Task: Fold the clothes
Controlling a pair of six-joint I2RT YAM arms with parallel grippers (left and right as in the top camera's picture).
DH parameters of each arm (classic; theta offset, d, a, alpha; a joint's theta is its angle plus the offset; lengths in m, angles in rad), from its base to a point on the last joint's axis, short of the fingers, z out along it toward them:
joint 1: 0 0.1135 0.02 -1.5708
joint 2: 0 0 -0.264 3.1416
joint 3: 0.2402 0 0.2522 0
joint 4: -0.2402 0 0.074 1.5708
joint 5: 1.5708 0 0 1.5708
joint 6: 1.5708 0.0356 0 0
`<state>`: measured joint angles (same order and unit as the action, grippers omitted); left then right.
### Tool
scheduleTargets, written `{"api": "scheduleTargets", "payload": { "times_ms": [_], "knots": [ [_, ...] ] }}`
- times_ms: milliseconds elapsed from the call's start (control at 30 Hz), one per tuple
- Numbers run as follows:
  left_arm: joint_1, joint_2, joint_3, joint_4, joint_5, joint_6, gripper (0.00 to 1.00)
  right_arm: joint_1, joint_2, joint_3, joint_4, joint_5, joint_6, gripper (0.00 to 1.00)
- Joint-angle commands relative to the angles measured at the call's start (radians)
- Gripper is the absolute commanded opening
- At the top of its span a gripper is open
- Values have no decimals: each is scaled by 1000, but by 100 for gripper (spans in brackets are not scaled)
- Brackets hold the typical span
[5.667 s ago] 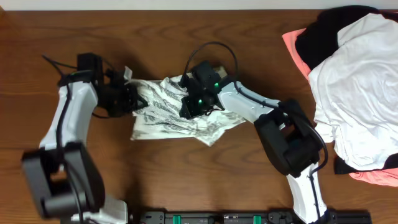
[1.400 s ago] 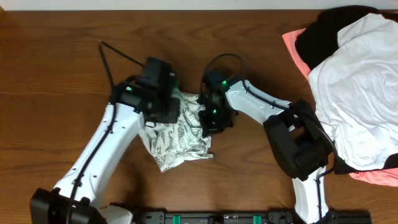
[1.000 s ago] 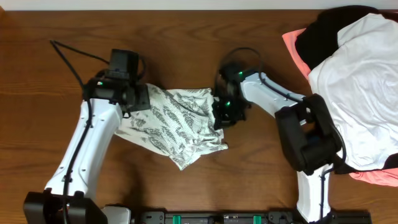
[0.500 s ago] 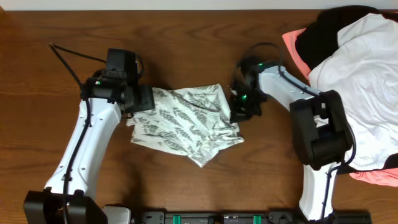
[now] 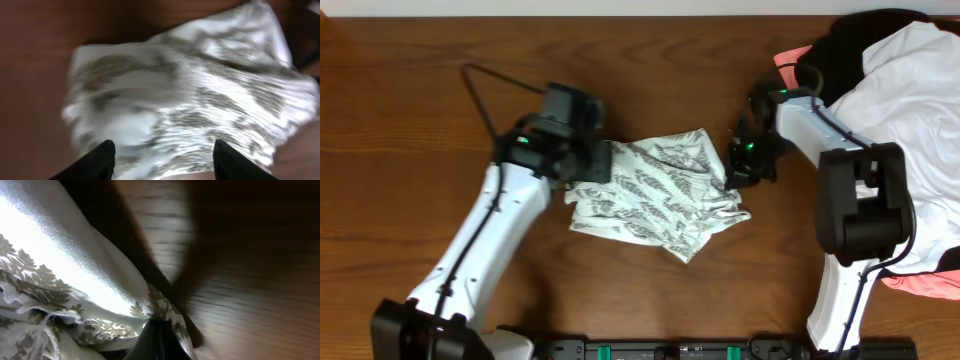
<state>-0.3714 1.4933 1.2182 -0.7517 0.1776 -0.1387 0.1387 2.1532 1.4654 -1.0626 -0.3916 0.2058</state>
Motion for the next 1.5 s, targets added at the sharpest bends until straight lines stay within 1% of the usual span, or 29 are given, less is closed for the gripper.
{"api": "scheduleTargets", "payload": {
  "times_ms": [0,167,400,667,833,967,1133,1333,1400,1467],
  "knots": [
    [-87,27,10,35,16,48,63,-31,46,-13,9,165,-21,1],
    [-204,109,10,95,16,48,63,-62,46,-13,2,167,-21,1],
    [-338,259,10,194,17,48,63,-59,46,-13,-4,167,-32,1],
    [-448,288,10,285,10,48,63,-59,46,-13,4,165,-31,1],
    [-483,321,10,320,-43,43,64,-55,46,-13,4,148,-31,1],
    [-485,360,10,337,-43,39,64,-51,46,-13,4,148,-31,1],
    [-485,406,10,394,-44,40,64,-49,46,-13,4,148,-31,1],
    [-485,459,10,425,-103,40,65,-46,46,-13,4,148,-31,1],
    [-485,472,10,423,-105,40,61,-46,46,-13,4,148,-32,1],
    [-485,477,10,421,-109,40,50,-46,46,-13,4,148,-31,1]
  ]
}}
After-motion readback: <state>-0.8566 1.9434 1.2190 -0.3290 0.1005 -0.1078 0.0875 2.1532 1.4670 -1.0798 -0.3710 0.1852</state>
